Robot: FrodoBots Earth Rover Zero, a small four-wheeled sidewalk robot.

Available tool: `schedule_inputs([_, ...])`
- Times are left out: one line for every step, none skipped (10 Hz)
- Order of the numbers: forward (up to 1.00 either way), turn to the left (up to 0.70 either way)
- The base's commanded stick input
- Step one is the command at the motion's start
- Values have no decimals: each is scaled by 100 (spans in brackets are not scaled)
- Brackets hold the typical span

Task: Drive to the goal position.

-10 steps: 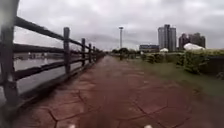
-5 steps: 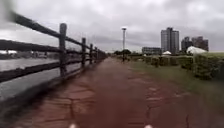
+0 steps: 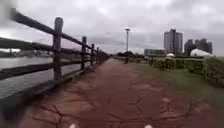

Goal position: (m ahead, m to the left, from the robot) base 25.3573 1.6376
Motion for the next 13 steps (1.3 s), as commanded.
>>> schedule_inputs([85,1])
schedule_inputs([85,1])
schedule_inputs([85,1])
schedule_inputs([85,1])
schedule_inputs([85,1])
schedule_inputs([85,1])
schedule_inputs([85,1])
schedule_inputs([85,1])
schedule_inputs([85,1])
schedule_inputs([85,1])
schedule_inputs([85,1])
schedule_inputs([85,1])
schedule_inputs([85,1])
